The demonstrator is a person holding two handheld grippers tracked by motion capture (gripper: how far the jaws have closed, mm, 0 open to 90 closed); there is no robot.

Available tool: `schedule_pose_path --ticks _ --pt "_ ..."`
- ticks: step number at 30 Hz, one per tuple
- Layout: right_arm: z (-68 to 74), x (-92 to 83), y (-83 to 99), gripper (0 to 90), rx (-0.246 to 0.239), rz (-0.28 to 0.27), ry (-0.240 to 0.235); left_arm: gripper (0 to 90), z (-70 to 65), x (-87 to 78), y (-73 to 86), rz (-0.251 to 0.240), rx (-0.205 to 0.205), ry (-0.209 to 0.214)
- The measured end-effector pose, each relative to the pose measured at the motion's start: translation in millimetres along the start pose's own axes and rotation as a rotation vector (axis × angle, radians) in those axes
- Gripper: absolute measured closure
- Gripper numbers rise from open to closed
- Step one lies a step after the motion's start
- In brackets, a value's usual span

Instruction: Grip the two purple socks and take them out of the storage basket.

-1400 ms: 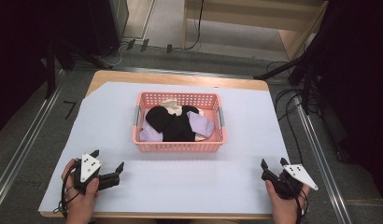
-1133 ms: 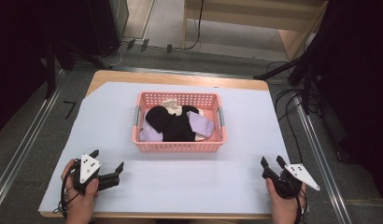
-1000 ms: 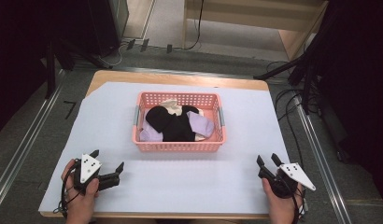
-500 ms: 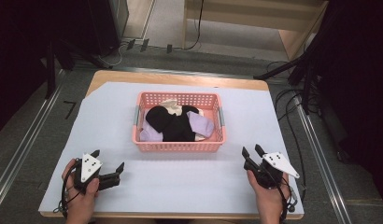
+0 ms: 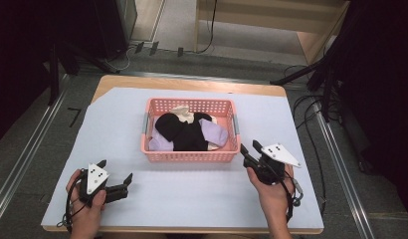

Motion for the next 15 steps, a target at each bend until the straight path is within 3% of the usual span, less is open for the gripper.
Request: schedule_pose_path --ticks 7,15 --pt "15.5 21.4 -13.0 56.3 -0.008 0.011 -0.026 7.7 0.2 -0.7 0.0 0.001 0.003 0.001" --pt "32.9 58.3 -16.5 58.6 -0.006 0.085 -0.036 7.7 0.3 -0.8 -0.1 -0.005 0.0 0.002"
Point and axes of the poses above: each handheld gripper's, and its own axes: x roughly forward along the jaws, y roughly out of its underside, z roughly to its left, the point moved 5 cm from there along x, roughly forward along the jaws, and after that the axes turned 7 degrees about -z, right-handed, at the moved point
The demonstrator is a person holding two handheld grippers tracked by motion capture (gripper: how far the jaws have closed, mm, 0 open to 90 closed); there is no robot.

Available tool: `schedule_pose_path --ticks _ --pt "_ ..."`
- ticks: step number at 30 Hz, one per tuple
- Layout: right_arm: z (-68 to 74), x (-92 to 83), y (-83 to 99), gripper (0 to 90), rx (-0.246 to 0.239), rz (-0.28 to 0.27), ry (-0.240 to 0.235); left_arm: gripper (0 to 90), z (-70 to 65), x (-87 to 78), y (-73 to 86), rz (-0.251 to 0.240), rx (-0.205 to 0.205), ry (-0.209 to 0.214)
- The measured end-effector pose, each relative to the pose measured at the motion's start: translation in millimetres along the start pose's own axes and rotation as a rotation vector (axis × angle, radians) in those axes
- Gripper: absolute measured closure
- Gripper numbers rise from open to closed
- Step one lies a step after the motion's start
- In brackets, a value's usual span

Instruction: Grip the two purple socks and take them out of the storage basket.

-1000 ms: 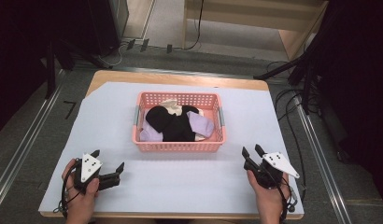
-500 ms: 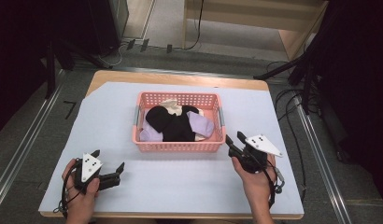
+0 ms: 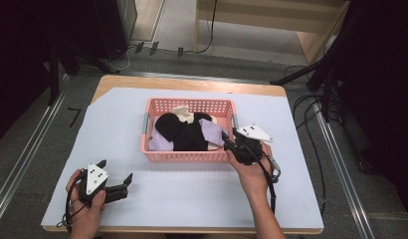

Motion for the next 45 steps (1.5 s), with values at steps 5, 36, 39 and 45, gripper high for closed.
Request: schedule_pose_path --ticks 5,36,39,45 --pt "3.3 23.2 2.9 57.9 0.004 0.052 0.01 7.7 -0.1 0.2 0.0 -0.004 0.0 0.0" --pt "26.3 95.7 12.9 53.4 0.028 0.479 0.032 7.7 -0.5 0.3 0.0 -0.009 0.004 0.001" --pt "26.7 96.2 14.4 57.0 0.015 0.503 0.047 7.7 -0.7 0.4 -0.1 -0.011 0.002 0.001" --pt "25.9 93.2 17.0 83.3 -0.008 0.502 0.055 7.7 -0.6 0.3 0.0 -0.012 0.004 0.003"
Point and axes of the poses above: each handheld gripper's, and its own axes: x roughly forward along the jaws, y roughly out of its underside, z roughly to its left, the point moved 5 cm from there along x, roughly forward along the jaws, and after that the axes turned 7 degrees about -z, right-handed, at the moved point
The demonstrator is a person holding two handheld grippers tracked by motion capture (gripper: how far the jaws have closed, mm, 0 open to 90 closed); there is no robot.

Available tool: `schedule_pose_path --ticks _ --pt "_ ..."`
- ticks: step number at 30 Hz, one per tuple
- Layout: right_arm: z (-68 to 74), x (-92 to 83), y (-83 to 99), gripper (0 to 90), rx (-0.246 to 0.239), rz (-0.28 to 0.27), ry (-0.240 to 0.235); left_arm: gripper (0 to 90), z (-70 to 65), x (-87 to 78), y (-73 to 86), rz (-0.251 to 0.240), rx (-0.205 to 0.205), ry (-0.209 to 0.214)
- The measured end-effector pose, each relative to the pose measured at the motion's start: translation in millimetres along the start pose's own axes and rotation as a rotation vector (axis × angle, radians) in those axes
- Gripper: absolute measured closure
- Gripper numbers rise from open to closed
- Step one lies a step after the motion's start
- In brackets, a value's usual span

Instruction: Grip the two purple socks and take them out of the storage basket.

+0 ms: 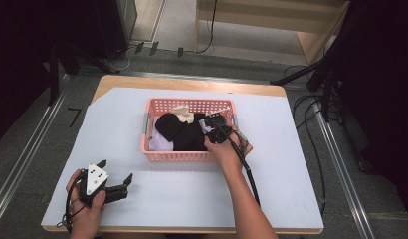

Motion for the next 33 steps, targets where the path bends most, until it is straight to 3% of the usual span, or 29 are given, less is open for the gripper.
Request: schedule_pose_path --ticks 1,3,5,6,8,9,10,13,15,21,22,27,28,33 --pt "-3.3 -4.6 -0.3 84.8 0.011 -0.073 0.005 7.7 0.2 -0.2 -0.1 0.001 0.001 0.0" --pt "-4.2 -6.4 -0.7 85.2 0.021 -0.103 0.007 7.7 0.1 -0.4 0.0 0.004 -0.002 0.003" --pt "-8.9 -16.2 -1.9 85.7 0.064 -0.205 -0.021 7.7 0.2 -0.4 0.0 0.003 -0.003 0.001" --pt "-8.9 -16.2 -1.9 85.7 0.064 -0.205 -0.021 7.7 0.2 -0.4 0.0 0.003 -0.003 0.001" --pt "-11.6 -23.1 -3.6 85.9 0.069 -0.277 -0.028 7.7 0.2 -0.2 -0.1 0.0 -0.001 -0.002" --pt "-13.2 -31.3 -5.5 85.8 0.067 -0.341 -0.042 7.7 0.2 -0.2 -0.1 0.0 0.0 -0.002" --pt "-13.2 -31.3 -5.5 85.8 0.067 -0.341 -0.042 7.7 0.2 -0.2 -0.1 0.0 0.0 -0.002" --pt "-14.4 -47.5 -10.7 85.8 0.043 -0.465 -0.063 7.7 0.3 -0.2 -0.1 0.0 0.001 -0.003" --pt "-15.2 -54.5 -13.1 85.8 0.044 -0.52 -0.081 7.7 0.3 -0.4 -0.1 0.003 0.003 -0.002" --pt "-17.3 -65.1 -15.8 85.8 0.024 -0.612 -0.094 7.7 0.3 -0.5 -0.1 0.003 0.003 -0.002" --pt "-20.2 -67.6 -16.3 85.7 0.005 -0.655 -0.085 7.7 0.2 -0.4 -0.1 0.002 0.002 -0.002" --pt "-25.0 -72.1 -16.9 85.3 -0.015 -0.741 -0.105 7.7 0.3 -0.2 -0.1 -0.001 0.001 -0.004" --pt "-28.6 -74.6 -17.1 85.3 -0.037 -0.781 -0.075 7.7 0.3 -0.2 -0.1 -0.001 0.001 -0.004" --pt "-38.3 -81.7 -18.9 85.2 -0.036 -0.843 -0.035 7.7 0.2 -0.2 -0.1 -0.002 0.0 -0.004"
Point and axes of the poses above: each handheld gripper's, and its own axes: x roughly forward along the jaws, y roughly out of its underside, z roughly to its left, the point moved 5 cm from there along x, roughly forward along the jaws, and after that the axes turned 7 degrees about -z, right-handed, at the moved point
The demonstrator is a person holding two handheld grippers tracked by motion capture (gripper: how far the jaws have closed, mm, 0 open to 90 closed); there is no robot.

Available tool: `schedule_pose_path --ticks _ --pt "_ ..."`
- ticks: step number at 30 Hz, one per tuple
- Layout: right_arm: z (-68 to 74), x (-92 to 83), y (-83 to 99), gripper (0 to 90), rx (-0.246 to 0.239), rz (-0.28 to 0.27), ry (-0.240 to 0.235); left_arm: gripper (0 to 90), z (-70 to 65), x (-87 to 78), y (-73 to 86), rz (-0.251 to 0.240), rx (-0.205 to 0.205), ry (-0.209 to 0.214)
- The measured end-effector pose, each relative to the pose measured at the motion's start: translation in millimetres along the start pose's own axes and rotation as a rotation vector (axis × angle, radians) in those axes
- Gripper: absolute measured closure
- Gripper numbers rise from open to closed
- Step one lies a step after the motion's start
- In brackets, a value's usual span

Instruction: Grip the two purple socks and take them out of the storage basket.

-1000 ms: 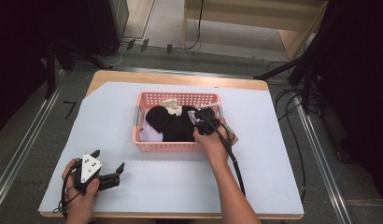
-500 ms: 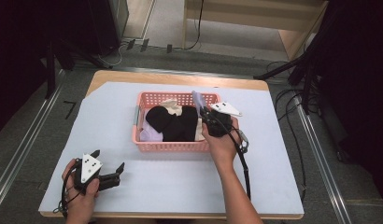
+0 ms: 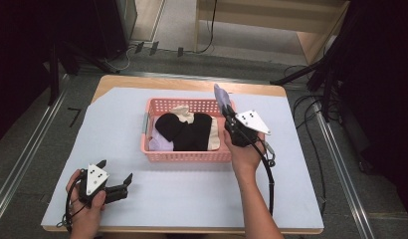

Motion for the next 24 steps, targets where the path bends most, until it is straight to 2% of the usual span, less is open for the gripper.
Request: schedule_pose_path --ticks 6,8,10,11,12,14,18,20,23,24 --pt "-15.9 -8.5 -8.7 85.2 0.014 -0.041 0.052 7.7 0.2 -0.3 0.1 0.005 -0.002 0.002" --pt "-25.8 -13.7 -9.4 85.2 0.02 -0.043 0.073 7.7 0.0 -0.3 0.1 0.005 -0.004 0.002" --pt "-29.3 -15.5 -8.9 85.2 0.023 -0.039 0.083 7.7 0.0 -0.2 0.1 0.005 -0.004 0.002" --pt "-36.4 -19.2 -7.3 85.2 0.028 -0.035 0.099 7.7 0.0 -0.2 0.1 0.005 -0.004 0.002" --pt "-36.4 -19.2 -7.3 85.2 0.028 -0.035 0.099 7.7 0.0 -0.2 0.1 0.004 -0.003 0.001" --pt "-46.3 -25.3 -3.6 85.2 0.05 -0.023 0.124 7.7 0.0 -0.2 0.1 0.005 -0.004 0.002" --pt "-57.7 -31.1 2.2 85.2 0.04 -0.003 0.156 7.7 0.0 -0.1 0.1 0.004 -0.004 0.001" --pt "-64.5 -35.0 7.6 85.2 0.055 0.011 0.179 7.7 0.0 -0.1 0.1 0.004 -0.003 0.001" --pt "-73.4 -40.2 19.3 85.2 0.055 0.044 0.208 7.7 -0.1 0.1 0.1 0.002 -0.002 0.001" --pt "-77.6 -43.8 30.7 85.2 0.057 0.073 0.218 7.7 -0.1 0.1 0.1 0.001 -0.002 0.001"
Point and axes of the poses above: each handheld gripper's, and its own axes: x roughly forward along the jaws, y roughly out of its underside, z roughly to its left, the point moved 5 cm from there along x, roughly forward along the jaws, and after that the axes turned 7 degrees about -z, right-handed, at the moved point
